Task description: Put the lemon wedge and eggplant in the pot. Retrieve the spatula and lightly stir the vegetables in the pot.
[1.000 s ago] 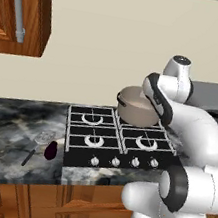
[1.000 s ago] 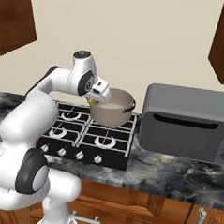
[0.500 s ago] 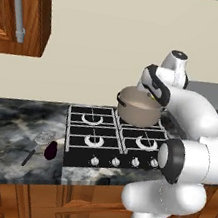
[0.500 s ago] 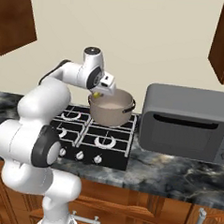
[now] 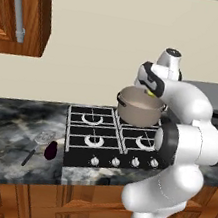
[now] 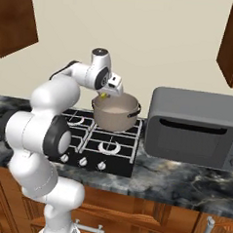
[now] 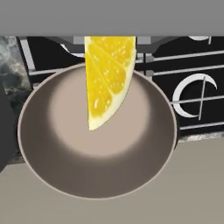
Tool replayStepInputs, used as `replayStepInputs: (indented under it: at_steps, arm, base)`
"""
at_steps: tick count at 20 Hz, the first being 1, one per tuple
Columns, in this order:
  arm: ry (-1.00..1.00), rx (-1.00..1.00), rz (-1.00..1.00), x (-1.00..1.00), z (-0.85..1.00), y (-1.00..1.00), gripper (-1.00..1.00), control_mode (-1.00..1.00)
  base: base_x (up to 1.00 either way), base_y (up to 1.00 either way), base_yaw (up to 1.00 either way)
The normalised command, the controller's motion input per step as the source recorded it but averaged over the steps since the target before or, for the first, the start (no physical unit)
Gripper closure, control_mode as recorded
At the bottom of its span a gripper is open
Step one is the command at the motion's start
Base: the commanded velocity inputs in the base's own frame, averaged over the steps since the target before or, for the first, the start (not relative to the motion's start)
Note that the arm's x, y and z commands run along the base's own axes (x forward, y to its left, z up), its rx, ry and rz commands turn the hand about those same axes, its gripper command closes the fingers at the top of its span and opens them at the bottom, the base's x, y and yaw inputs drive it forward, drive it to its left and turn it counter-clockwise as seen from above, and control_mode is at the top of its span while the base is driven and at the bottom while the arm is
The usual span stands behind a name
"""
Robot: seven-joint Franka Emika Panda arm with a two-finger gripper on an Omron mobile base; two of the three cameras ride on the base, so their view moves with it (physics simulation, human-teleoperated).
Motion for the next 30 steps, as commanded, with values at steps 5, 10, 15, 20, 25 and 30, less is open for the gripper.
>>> replayStepInputs:
  at_steps: [5, 10, 15, 20, 25, 30]
  arm:
    - [0.00, -0.02, 0.00, 0.01, -0.27, 0.00, 1.00, -1.00]
    - [0.00, -0.04, 0.00, 0.02, -0.38, 0.02, 1.00, -1.00]
    - [0.00, -0.05, 0.00, 0.04, -0.39, 0.03, 1.00, -1.00]
    - [0.00, 0.00, 0.00, 0.12, -0.18, 0.00, 1.00, -1.00]
    - [0.04, 0.00, 0.00, 0.12, -0.16, 0.00, 1.00, -1.00]
    - [0.07, 0.00, 0.01, 0.17, -0.04, -0.03, 1.00, -1.00]
  base:
    - [0.00, 0.00, 0.00]
    - [0.00, 0.00, 0.00]
    - [0.00, 0.00, 0.00]
    - [0.00, 0.00, 0.00]
    - [0.00, 0.00, 0.00]
    - [0.00, 0.00, 0.00]
